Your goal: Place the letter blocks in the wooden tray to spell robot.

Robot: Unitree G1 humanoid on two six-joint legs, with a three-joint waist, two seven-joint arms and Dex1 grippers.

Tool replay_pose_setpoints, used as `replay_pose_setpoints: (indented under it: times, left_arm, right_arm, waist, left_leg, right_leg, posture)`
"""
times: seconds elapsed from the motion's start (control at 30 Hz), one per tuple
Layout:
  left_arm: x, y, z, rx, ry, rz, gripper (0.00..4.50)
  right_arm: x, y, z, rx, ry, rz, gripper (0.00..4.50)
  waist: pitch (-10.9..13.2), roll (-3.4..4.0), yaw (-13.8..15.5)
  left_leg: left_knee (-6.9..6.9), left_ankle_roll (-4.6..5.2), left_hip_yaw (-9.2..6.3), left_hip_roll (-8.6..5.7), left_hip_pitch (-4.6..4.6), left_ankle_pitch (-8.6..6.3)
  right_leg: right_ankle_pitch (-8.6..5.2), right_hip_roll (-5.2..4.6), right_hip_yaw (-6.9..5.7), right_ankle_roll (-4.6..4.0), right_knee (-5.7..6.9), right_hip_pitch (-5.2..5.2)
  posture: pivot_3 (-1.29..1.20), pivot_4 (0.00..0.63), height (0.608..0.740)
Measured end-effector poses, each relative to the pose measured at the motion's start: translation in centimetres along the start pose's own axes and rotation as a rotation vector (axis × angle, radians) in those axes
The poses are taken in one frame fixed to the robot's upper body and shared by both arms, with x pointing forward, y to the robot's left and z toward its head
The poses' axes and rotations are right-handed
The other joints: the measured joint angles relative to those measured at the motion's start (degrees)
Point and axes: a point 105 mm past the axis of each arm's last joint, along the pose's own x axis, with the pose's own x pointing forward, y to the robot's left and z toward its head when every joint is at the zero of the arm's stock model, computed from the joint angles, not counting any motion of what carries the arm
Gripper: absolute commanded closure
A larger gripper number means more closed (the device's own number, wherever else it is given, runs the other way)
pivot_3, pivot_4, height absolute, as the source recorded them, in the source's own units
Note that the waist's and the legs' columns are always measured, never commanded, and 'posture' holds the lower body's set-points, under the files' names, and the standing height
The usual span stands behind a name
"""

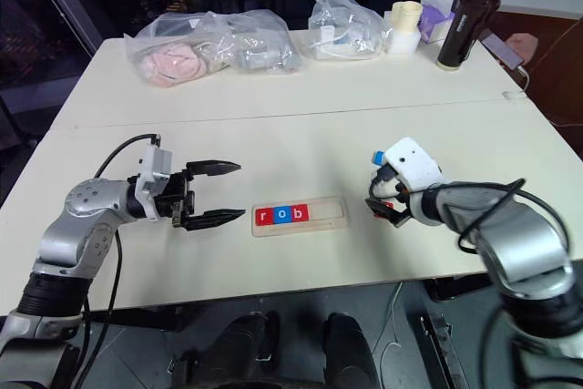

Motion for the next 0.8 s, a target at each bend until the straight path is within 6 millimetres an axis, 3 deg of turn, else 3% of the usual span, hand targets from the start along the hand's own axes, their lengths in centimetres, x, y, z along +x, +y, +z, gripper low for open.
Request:
replay_pose_setpoints:
  times: [0.07,0.2,0.37,0.77,0.8]
  left_arm:
    - [-0.1,0.1,0.0,-0.001,0.001,0.004,0.00]
    - [0.0,0.1,0.0,0.000,-0.001,0.004,0.00]
    - [-0.1,0.0,-0.1,-0.002,0.000,0.006,0.00]
    - [0.1,-0.1,0.0,0.001,-0.002,0.005,0.00]
    - [0.0,-0.1,0.0,0.001,-0.002,0.005,0.00]
  right_arm:
    - [0.1,0.5,-1.3,-0.116,-0.001,0.095,0.05]
    - [0.3,0.9,-2.3,-0.186,-0.067,0.238,0.05]
    - [0.9,-1.2,-2.6,-0.207,-0.104,0.226,0.05]
    - [2.7,-2.1,-4.2,-0.170,-0.109,0.284,0.05]
    - [2.8,-2.2,-4.4,-0.173,-0.104,0.283,0.29]
  waist:
    - [0.0,-0.02,-0.1]
    - [0.0,-0.06,-0.4]
    - [0.0,-0.06,-0.1]
    - [0.0,-0.05,0.9]
    - [0.0,-0.05,1.0]
  left_leg:
    - [0.00,0.04,0.03,-0.01,0.00,-0.03]
    - [0.11,0.05,0.09,0.02,0.04,-0.03]
    - [0.16,0.02,0.07,0.09,0.06,-0.04]
    - [0.13,0.01,0.09,0.09,0.05,-0.05]
    - [0.13,0.01,0.09,0.09,0.05,-0.05]
  right_leg:
    - [0.00,-0.01,0.00,0.02,-0.05,0.03]
    - [0.05,-0.07,0.02,-0.02,0.06,0.02]
    - [0.11,-0.11,0.00,-0.14,0.10,0.03]
    - [0.13,-0.13,0.00,-0.18,0.09,-0.01]
    - [0.13,-0.13,0.00,-0.18,0.09,-0.01]
  posture:
    - [0.00,0.150,0.738]
    - [0.00,0.150,0.738]
    - [0.00,0.150,0.738]
    - [0.00,0.150,0.738]
    - [0.00,0.150,0.738]
